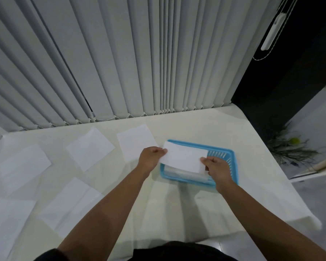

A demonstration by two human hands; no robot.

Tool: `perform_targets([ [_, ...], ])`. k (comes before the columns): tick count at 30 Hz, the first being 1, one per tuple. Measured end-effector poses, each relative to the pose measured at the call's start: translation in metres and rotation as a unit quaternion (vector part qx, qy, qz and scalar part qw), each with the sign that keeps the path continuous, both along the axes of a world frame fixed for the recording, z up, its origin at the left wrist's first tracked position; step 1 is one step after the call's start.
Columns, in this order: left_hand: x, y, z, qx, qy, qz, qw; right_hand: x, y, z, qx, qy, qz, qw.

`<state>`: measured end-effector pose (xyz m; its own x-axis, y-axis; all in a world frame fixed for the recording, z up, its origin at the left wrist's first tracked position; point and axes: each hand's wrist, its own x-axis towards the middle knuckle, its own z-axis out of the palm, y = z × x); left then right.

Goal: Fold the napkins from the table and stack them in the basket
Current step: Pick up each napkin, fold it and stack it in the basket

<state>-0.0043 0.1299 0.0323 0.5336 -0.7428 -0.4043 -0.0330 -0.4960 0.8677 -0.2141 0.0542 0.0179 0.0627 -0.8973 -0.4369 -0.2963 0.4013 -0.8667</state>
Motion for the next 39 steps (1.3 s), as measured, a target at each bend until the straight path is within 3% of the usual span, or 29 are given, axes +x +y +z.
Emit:
perform_targets([
  [5, 0.001, -0.009, -0.020, 0.052, -0.102, -0.054, 0.992, -0.017, -0.008, -0.014, -0.002, 0.046, 0.000, 0.999],
  [10, 0.000, -0.003, -0.038, 0.084, -0.228, -0.082, 0.967, -0.026, -0.010, -0.020, -0.007, 0.084, 0.008, 0.996],
  [16, -0.012, 0.002, -0.034, 0.126, -0.311, -0.151, 0.930, -0.020, -0.013, -0.014, -0.012, 0.088, 0.022, 0.996],
  [27, -0.018, 0.000, -0.032, 0.155, -0.292, -0.162, 0.930, -0.011, -0.014, -0.018, -0.007, 0.074, 0.024, 0.997],
  [39, -0.016, 0.010, -0.040, 0.117, -0.318, -0.150, 0.929, -0.020, 0.006, -0.030, -0.073, 0.150, 0.018, 0.986],
])
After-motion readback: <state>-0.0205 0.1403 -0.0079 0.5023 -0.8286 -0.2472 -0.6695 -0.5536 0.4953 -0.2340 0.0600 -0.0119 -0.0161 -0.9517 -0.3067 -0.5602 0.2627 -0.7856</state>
